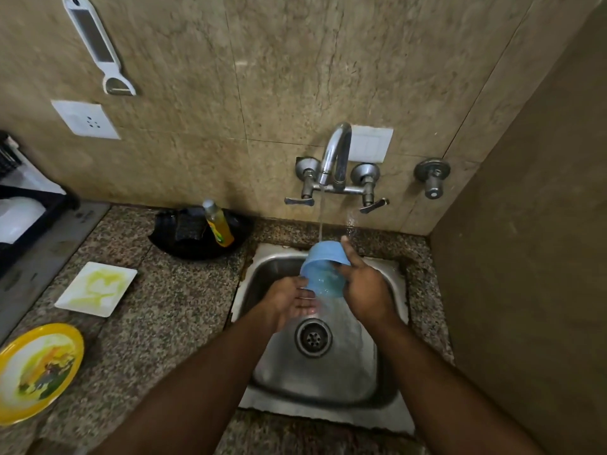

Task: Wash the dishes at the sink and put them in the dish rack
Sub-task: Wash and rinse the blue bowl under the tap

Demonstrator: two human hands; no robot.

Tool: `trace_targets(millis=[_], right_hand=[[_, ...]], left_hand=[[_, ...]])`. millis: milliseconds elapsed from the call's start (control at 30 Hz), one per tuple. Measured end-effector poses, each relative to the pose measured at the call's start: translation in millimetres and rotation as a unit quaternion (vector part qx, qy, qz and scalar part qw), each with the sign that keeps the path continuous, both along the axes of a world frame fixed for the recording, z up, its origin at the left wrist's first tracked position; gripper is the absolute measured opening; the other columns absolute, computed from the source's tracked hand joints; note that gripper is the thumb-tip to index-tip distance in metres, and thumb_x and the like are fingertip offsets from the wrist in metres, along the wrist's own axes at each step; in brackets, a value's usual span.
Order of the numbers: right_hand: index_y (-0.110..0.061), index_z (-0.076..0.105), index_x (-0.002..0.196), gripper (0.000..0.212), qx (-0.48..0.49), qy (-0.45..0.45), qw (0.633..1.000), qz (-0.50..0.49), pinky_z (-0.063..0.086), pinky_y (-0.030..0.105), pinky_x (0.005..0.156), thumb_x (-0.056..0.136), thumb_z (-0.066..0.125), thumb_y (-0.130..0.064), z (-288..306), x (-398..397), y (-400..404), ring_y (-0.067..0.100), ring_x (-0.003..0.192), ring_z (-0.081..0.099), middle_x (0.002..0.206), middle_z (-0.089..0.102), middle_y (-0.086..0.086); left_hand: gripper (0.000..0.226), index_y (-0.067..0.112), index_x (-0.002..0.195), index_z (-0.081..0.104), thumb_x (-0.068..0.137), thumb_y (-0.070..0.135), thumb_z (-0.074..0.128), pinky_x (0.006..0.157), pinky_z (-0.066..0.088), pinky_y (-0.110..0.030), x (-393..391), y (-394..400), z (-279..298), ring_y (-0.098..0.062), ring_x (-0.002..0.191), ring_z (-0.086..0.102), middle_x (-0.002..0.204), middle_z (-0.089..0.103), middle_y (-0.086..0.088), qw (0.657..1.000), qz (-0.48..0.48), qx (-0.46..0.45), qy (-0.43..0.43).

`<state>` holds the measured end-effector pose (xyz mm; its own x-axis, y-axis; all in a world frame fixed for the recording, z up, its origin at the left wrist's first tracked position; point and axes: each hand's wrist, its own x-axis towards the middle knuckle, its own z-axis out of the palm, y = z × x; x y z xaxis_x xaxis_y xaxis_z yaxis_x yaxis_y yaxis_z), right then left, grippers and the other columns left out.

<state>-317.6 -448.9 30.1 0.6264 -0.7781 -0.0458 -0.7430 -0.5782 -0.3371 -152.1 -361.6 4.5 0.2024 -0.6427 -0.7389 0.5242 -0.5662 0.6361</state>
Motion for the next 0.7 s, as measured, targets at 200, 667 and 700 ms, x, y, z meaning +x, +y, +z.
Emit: trace_targets(millis=[200,667,700], right_hand=[[-0.022,0.064,0.112,0.047,-0.178,-0.073,0.978,0.073,0.05,0.038,0.055,0.073,0.062,0.005,12,-14,17,0.034,0.087,0.06,0.171,0.015,-0.007],[-0.015,0.07,0.123,0.052,-0.118,-0.062,0.989,0.062,0.047,0.048,0.108,0.073,0.059,-0.021,5,9,37,0.034,0.125,0.059,0.133,0.065,0.012],[-0.019,0.069,0.124,0.056,-0.1,-0.045,0.988,0.108,0.042,0.049,0.111,0.069,0.059,-0.024,3,13,42,0.028,0.124,0.06,0.128,0.068,0.006]], left_hand=[[0.033,0.006,0.127,0.064,0.095,-0.003,0.06,0.083,0.061,-0.047,3,-6,3,-0.025,0.082,0.068,0.096,0.071,-0.011,0.995,-0.016,-0.064,-0.074],[0.015,0.021,0.092,0.071,0.096,0.035,0.07,0.052,0.052,-0.03,12,3,25,-0.021,0.071,0.068,0.086,0.074,-0.004,0.962,0.047,-0.08,-0.257],[0.016,0.022,0.091,0.072,0.096,0.037,0.069,0.057,0.055,-0.033,12,3,26,-0.02,0.074,0.07,0.088,0.076,-0.005,0.953,0.056,-0.086,-0.285]])
